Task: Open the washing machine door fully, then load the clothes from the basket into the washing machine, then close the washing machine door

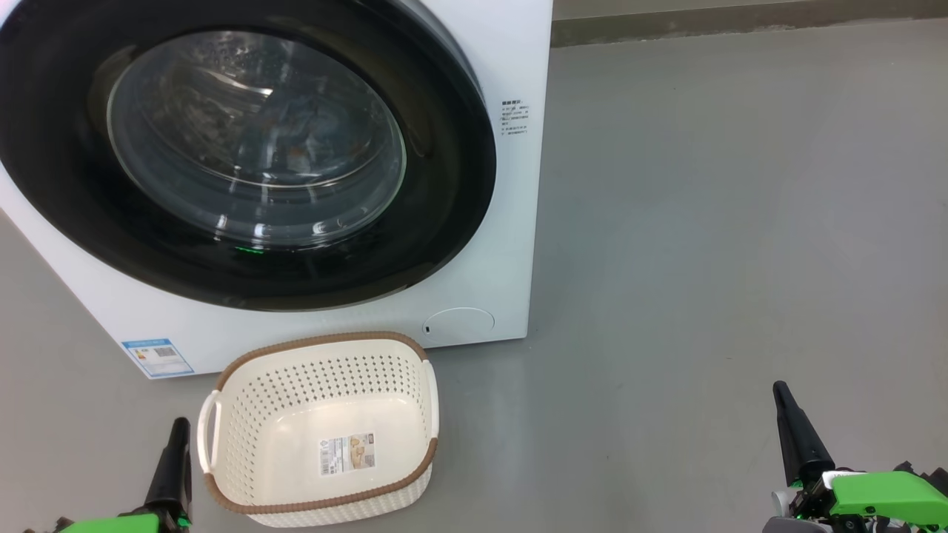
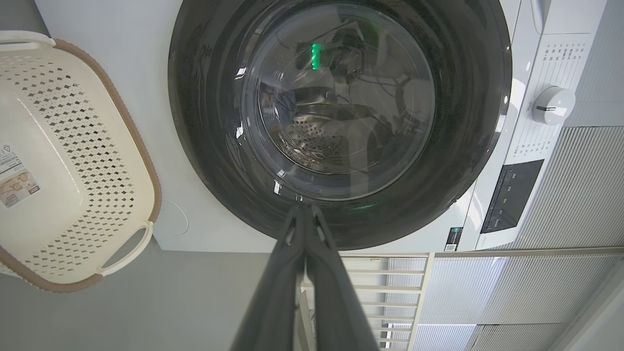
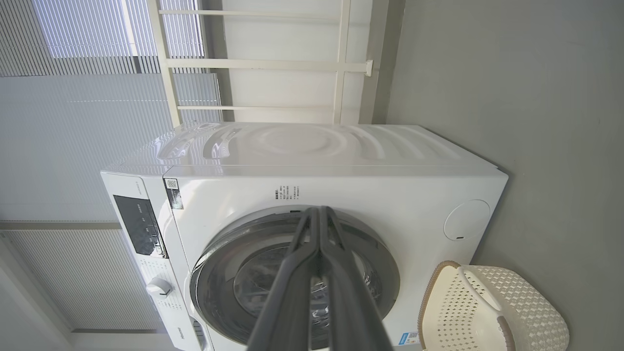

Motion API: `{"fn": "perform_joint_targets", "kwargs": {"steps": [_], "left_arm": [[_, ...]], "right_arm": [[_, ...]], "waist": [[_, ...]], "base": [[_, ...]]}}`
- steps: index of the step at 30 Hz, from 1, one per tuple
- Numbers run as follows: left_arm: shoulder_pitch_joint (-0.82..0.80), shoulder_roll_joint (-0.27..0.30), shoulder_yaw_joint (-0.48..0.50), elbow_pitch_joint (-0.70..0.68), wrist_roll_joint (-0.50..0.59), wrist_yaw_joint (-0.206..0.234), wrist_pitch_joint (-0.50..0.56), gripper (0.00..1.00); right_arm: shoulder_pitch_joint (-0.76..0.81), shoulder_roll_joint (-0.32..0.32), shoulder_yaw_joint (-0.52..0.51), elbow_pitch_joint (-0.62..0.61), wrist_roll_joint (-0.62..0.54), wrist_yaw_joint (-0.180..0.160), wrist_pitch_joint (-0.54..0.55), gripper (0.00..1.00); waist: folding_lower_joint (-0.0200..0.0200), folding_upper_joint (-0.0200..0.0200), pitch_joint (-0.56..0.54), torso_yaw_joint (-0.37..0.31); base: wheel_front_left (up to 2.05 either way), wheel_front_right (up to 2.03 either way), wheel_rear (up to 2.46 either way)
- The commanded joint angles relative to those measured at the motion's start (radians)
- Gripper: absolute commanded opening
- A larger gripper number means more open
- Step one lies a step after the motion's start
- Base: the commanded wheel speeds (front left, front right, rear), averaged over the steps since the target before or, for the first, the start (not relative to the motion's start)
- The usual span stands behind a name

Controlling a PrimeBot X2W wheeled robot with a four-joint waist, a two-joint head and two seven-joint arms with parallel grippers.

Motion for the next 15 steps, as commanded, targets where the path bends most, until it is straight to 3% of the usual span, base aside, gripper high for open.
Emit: {"fn": "perform_joint_targets", "kwargs": {"steps": [1,15], "left_arm": [[-0.044,0.013,0.034,-0.019,-0.005,-0.011,0.007,0.00],[-0.044,0.011,0.038,-0.019,-0.001,-0.011,0.010,0.00]], "right_arm": [[-0.040,-0.010,0.019,-0.025,0.007,-0.001,0.006,0.00],[-0.041,-0.007,0.015,-0.025,0.003,-0.001,0.010,0.00]], "waist": [[0.0000,-0.0001,0.000,0.000],[0.0000,-0.0001,0.000,0.000]], "base": [[0.00,0.00,0.00],[0.00,0.00,0.00]]}}
